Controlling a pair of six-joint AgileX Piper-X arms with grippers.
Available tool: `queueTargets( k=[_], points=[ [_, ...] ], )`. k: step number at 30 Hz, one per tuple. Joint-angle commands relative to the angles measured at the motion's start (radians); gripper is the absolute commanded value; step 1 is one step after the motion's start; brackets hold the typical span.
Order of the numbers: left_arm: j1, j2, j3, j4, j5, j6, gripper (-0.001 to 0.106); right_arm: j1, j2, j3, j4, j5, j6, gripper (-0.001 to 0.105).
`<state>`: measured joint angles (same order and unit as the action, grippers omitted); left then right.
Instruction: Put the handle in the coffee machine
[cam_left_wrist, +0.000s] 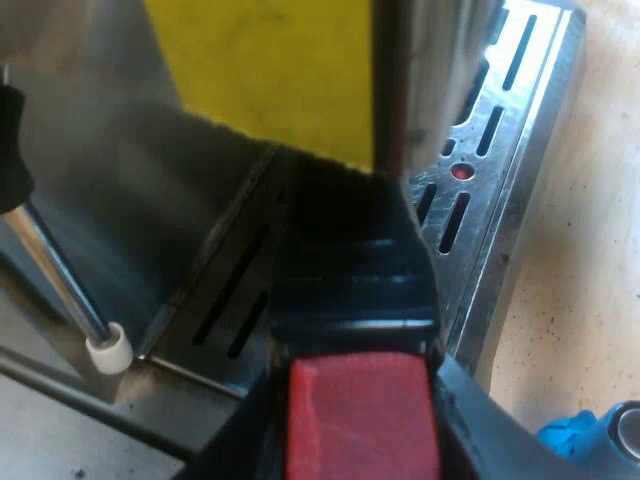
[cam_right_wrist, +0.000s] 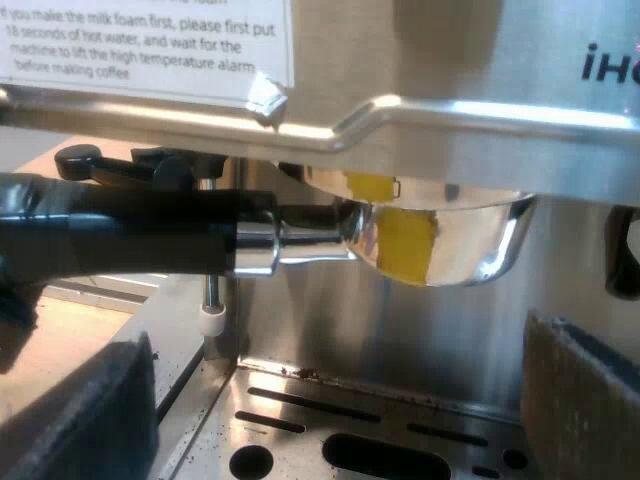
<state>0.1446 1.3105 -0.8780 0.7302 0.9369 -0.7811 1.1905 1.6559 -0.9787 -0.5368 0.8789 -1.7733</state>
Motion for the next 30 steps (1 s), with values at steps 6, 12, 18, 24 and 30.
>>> queueTargets(
  k=[6,12,18,24,30],
  points=[
    [0.006,-0.039,-0.027,-0.064,0.146,-0.005,0.000,0.000,-0.003,-0.002,-0.004,0.001,-0.010,0.076],
    [0.016,-0.042,-0.027,-0.060,0.161,-0.004,0.000,0.000,-0.003,-0.002,-0.004,0.001,-0.010,0.076],
    [0.016,-0.042,-0.027,0.001,0.229,0.001,0.000,0.000,-0.003,-0.002,-0.004,0.001,-0.010,0.076],
    [0.016,-0.042,-0.027,0.028,0.229,0.014,0.000,-0.031,0.017,-0.002,-0.004,-0.012,-0.010,0.063],
    [0.016,-0.042,-0.027,0.028,0.229,0.031,0.000,-0.076,0.089,-0.002,-0.004,-0.071,-0.010,0.047]
  ],
)
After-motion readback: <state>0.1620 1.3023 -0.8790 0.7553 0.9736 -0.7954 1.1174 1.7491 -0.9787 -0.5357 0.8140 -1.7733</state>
